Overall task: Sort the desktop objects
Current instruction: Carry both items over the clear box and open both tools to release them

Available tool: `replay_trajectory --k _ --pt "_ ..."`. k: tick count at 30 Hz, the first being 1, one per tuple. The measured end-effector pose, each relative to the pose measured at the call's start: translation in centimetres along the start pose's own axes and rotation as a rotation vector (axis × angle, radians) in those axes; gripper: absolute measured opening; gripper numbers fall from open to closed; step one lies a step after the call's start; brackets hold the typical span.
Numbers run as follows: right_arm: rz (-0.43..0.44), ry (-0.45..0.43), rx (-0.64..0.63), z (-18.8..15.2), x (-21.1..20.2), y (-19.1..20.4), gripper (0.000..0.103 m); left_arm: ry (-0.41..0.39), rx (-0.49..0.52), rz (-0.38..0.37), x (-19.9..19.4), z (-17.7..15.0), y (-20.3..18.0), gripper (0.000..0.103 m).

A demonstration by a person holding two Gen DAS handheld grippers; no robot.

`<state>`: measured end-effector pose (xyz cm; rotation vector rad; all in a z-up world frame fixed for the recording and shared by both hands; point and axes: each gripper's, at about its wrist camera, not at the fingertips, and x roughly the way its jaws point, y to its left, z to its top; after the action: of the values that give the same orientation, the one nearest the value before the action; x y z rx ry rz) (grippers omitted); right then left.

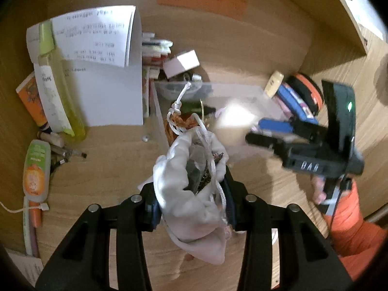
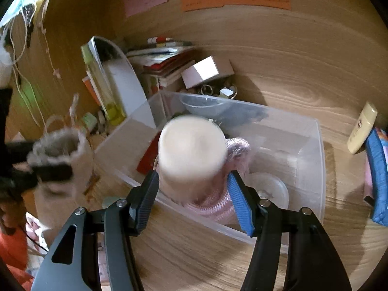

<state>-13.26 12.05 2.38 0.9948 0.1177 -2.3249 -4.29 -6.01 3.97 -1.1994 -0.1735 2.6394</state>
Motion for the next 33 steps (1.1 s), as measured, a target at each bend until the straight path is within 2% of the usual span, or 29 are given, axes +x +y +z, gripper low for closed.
replay_trajectory --k 4,7,11,15,21,24,27,28,33 --pt "0.014 -0.004 0.012 -0.2 -0.2 -0.5 0.057 -0.028 -0.024 -0.013 -0.2 1.3 0.0 0.042" --pt "0.021 -0.013 0.03 -0.1 -0.5 -1.0 0.062 -0.05 -0.023 0.012 0.1 2.4 -0.5 0.042" --pt "0.028 -0.024 0.035 0.0 -0.9 -1.0 0.064 -0.065 -0.015 0.029 1.3 3.7 -1.4 0.042" --pt "0.039 -0.038 0.025 0.2 -1.5 -0.7 0.066 -0.053 -0.027 0.044 2.8 5.0 -1.4 0.042" --pt "0.052 -0.053 0.008 -0.1 -3.2 0.1 0.074 -0.033 -0.017 0.054 4.8 6.4 -2.2 0.042" --pt "0.066 -0.056 -0.004 -0.6 -4.0 0.5 0.076 -0.004 -0.007 0.04 5.7 6.6 -2.7 0.046" --pt "0.074 -0.05 -0.018 -1.4 -4.7 1.2 0.076 0.045 -0.009 0.006 6.7 6.6 -3.0 0.06" --pt "0.078 -0.045 -0.024 -1.8 -4.8 1.5 0.076 0.047 -0.015 -0.01 6.8 6.5 -3.1 0.064" --pt "0.085 -0.015 -0.061 -3.5 -5.2 3.1 0.077 0.008 0.02 -0.011 5.3 5.7 -4.0 0.068"
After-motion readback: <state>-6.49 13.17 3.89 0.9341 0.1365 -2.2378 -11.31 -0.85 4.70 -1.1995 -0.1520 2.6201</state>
